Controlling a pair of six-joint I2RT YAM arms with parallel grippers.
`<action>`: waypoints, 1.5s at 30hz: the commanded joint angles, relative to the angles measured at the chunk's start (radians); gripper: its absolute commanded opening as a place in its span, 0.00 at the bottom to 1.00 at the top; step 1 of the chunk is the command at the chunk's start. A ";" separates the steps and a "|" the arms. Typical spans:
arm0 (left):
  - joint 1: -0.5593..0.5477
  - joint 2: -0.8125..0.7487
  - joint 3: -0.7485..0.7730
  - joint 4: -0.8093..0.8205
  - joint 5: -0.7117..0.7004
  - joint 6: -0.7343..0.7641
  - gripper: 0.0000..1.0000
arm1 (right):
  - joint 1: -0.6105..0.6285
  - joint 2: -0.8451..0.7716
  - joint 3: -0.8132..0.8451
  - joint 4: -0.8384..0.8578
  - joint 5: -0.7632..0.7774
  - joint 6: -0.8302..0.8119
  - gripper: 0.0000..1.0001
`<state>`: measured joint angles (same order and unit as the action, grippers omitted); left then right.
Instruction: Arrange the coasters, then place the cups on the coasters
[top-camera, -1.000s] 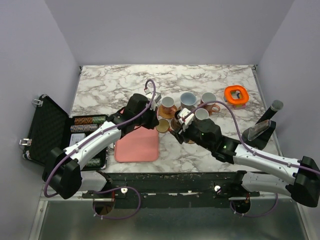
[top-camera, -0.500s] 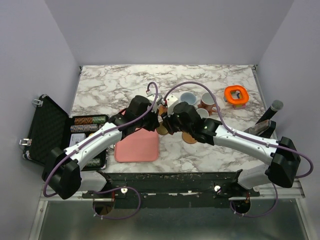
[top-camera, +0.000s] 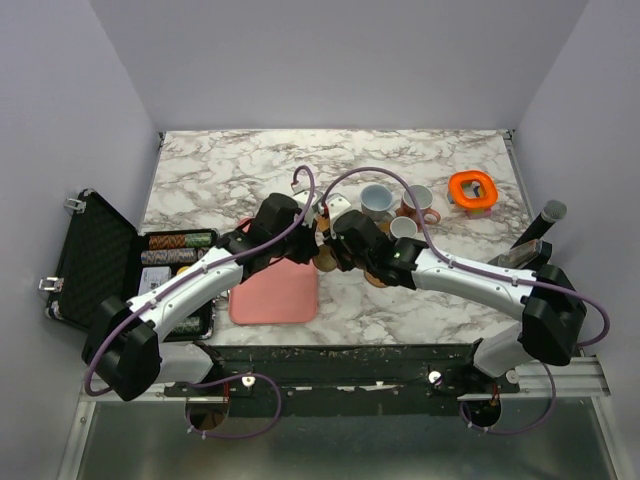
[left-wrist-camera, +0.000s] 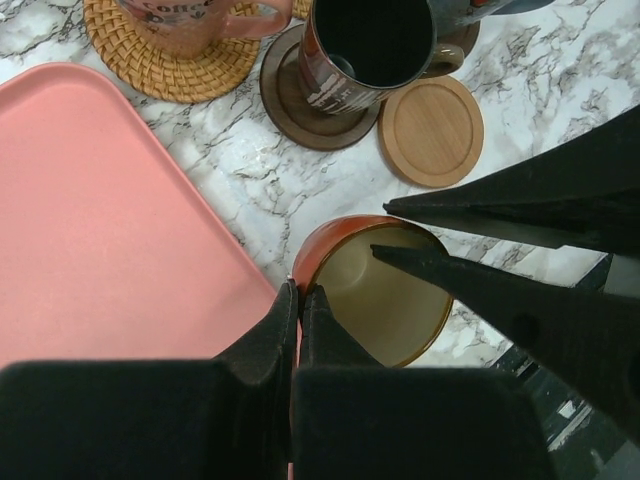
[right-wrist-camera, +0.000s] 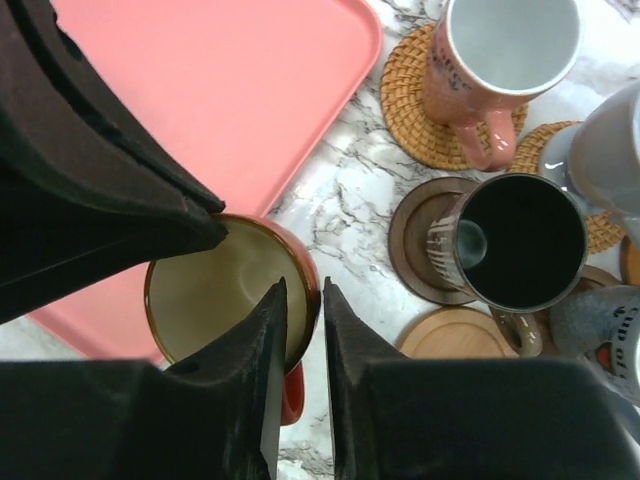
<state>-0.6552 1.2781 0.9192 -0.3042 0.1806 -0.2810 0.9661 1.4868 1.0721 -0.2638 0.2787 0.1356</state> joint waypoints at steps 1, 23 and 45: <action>-0.003 -0.031 -0.002 0.040 0.036 -0.003 0.00 | -0.007 0.017 0.022 -0.054 0.152 0.065 0.20; 0.077 -0.255 -0.075 0.096 -0.124 0.020 0.93 | -0.246 -0.312 -0.225 -0.060 -0.153 0.058 0.01; 0.121 -0.263 -0.095 0.116 -0.056 0.032 0.94 | -0.429 -0.249 -0.334 0.032 -0.332 0.001 0.01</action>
<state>-0.5423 1.0225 0.8280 -0.2161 0.1024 -0.2615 0.5488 1.1980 0.7021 -0.2676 -0.0162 0.1520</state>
